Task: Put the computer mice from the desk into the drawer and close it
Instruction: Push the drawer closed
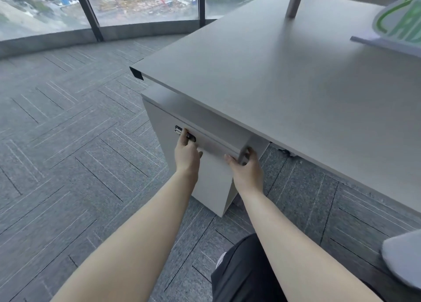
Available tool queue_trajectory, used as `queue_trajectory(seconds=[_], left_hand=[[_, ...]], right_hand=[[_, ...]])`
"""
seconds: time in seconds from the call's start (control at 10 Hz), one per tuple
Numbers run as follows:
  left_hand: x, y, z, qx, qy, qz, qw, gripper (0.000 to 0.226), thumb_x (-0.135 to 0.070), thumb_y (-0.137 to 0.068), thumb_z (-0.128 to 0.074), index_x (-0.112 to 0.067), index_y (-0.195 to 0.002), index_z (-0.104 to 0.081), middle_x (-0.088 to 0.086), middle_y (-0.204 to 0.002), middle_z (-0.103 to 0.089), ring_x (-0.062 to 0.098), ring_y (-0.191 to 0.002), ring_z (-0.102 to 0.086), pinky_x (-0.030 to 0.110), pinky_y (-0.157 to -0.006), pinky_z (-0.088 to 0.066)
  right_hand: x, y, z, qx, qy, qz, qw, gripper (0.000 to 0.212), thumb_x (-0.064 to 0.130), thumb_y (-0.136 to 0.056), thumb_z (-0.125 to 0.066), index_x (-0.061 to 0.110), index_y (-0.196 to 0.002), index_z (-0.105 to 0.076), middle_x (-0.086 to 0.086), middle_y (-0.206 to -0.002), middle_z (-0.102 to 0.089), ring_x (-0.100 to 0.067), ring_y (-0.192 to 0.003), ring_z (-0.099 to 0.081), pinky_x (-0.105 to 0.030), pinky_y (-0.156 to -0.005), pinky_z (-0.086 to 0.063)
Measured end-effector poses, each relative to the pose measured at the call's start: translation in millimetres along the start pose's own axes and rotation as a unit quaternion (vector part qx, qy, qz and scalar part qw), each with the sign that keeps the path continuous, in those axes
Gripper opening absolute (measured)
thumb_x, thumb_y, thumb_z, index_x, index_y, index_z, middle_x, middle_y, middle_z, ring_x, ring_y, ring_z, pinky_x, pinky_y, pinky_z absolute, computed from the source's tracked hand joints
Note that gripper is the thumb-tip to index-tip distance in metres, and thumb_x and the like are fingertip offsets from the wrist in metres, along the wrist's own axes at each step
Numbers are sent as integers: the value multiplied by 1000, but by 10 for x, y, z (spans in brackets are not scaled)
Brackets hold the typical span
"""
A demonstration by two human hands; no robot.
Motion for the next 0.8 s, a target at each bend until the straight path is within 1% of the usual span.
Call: queue_trajectory(seconds=[0.1,0.2,0.3,0.4,0.5,0.6,0.7,0.8], left_hand=[[0,-6,-61,-6,-6,-6,1000,62,1,-94,-34,-28,-149,-36,-4,-147,-46,12,-113,-52,43,-106,-46],[17,-20,-82,-4,-10,-9,1000,65,4,-93,-33,-26,-151,-33,-2,-150,-43,3,-97,-55,42,-107,-46],[21,-19,-75,3,-27,-7,1000,67,4,-93,-33,-28,-151,-31,-4,-147,-43,2,-94,-54,42,-107,-46],[6,14,-48,25,-58,-7,998,68,2,-93,-35,-31,-152,-29,-8,-136,-43,4,-93,-53,38,-106,-45],[4,70,42,26,-94,0,995,67,-2,-90,-38,-29,-151,-30,-1,-146,-41,14,-116,-55,43,-110,-40],[141,209,223,4,-133,18,991,54,-5,-86,-41,-16,-139,-48,12,-137,-55,26,-120,-56,48,-107,-44],[211,474,415,19,-178,23,983,41,-8,-86,-45,-7,-124,-61,6,-103,-67,24,-97,-64,45,-94,-53],[308,921,609,40,-191,36,980,26,-5,-90,-47,-6,-110,-64,8,-96,-68,21,-79,-62,31,-68,-49]], right_hand=[[-35,-61,5,-14,-13,8,1000,47,37,-78,-78,15,-114,-56,-6,-113,-65,-21,-99,-60,-41,-90,-52],[-62,-88,-8,-13,-16,8,1000,42,41,-75,-79,23,-104,-54,0,-107,-65,-20,-99,-63,-44,-88,-53],[-51,-91,5,-12,-11,11,1000,45,38,-77,-78,18,-109,-55,3,-102,-62,-17,-96,-60,-32,-82,-48],[-21,-74,22,4,12,-6,1000,47,38,-79,-77,15,-114,-56,1,-108,-64,-20,-102,-62,-28,-78,-43],[27,22,43,45,59,-31,997,56,37,-81,-73,14,-127,-52,-7,-124,-63,-28,-117,-60,-35,-89,-49],[100,269,140,55,64,-47,995,51,30,-87,-64,13,-132,-51,-7,-122,-64,-26,-110,-62,-39,-91,-50],[227,522,241,56,36,-25,997,26,20,-91,-55,17,-115,-63,2,-103,-69,-17,-92,-63,-31,-76,-51],[542,851,344,82,-37,44,995,19,9,-90,-53,18,-87,-70,-2,-78,-72,-15,-70,-65,-36,-66,-53]])
Point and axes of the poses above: each hand's wrist, its own y-axis away from the middle knuckle, its own z-axis out of the back of the hand, x = y × z, the point moved 6 cm from there along -y, towards the middle knuckle
